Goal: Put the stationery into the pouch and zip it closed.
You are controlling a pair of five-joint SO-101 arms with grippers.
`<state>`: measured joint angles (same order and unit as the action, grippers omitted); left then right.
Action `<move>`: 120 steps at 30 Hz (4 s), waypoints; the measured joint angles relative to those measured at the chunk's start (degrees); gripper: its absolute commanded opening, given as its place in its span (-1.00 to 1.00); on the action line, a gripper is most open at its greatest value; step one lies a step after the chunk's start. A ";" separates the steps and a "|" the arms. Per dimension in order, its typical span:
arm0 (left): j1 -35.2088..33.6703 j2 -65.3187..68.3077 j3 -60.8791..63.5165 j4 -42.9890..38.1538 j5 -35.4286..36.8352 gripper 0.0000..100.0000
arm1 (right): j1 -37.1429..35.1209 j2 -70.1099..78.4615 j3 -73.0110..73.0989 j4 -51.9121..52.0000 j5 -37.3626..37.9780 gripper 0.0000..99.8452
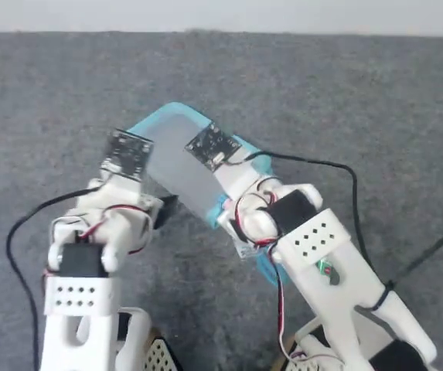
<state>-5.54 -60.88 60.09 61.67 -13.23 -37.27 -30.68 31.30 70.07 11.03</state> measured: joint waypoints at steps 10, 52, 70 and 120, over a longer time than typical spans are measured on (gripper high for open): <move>9.93 -0.18 2.46 0.00 3.34 -0.37 | 0.18 0.00 -8.70 4.22 -2.37 -0.99; 13.63 -0.26 8.35 -11.08 14.33 -0.37 | 0.53 6.42 -11.34 4.22 -8.26 -0.99; 7.12 -0.26 11.16 -15.56 15.03 -0.37 | 0.44 6.42 -14.51 9.49 -7.30 -0.99; 1.49 -0.18 13.27 -21.89 15.03 -0.37 | -10.90 -5.27 -2.99 11.96 2.46 -0.98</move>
<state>-4.04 -61.05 73.36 39.78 1.80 -48.18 -35.96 28.31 82.02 13.49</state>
